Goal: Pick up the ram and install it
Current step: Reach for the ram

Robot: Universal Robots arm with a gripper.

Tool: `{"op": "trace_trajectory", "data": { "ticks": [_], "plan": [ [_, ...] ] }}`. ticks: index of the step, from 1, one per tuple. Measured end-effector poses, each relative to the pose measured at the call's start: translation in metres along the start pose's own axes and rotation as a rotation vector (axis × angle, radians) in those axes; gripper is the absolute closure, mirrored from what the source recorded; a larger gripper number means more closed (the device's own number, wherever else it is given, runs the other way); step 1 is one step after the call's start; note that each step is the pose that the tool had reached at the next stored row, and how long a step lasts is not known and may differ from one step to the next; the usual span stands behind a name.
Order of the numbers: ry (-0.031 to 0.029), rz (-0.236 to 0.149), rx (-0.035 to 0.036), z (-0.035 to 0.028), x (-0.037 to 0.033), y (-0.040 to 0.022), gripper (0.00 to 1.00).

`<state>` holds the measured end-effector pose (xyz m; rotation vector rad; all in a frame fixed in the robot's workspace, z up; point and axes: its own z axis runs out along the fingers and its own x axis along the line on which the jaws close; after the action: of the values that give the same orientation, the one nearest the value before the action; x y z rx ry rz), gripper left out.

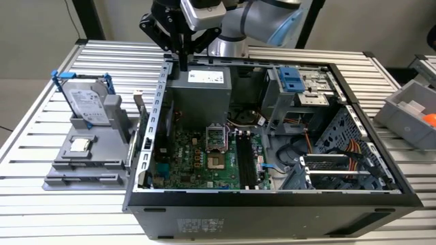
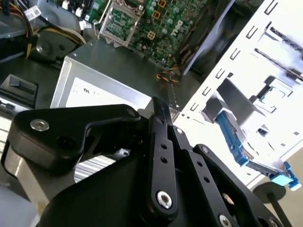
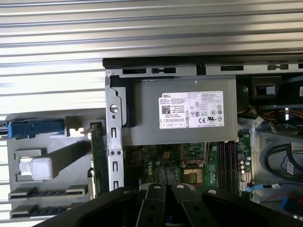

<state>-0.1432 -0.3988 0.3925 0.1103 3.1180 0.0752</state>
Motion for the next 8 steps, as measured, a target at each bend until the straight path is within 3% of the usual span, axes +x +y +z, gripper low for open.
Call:
{"op": "trace_trajectory", "data": {
  "ticks": [8],
  "plan": [
    [0.0004,-0.009,-0.0002,-0.0002,0.0105,-0.0007,1.00]
  ]
}}
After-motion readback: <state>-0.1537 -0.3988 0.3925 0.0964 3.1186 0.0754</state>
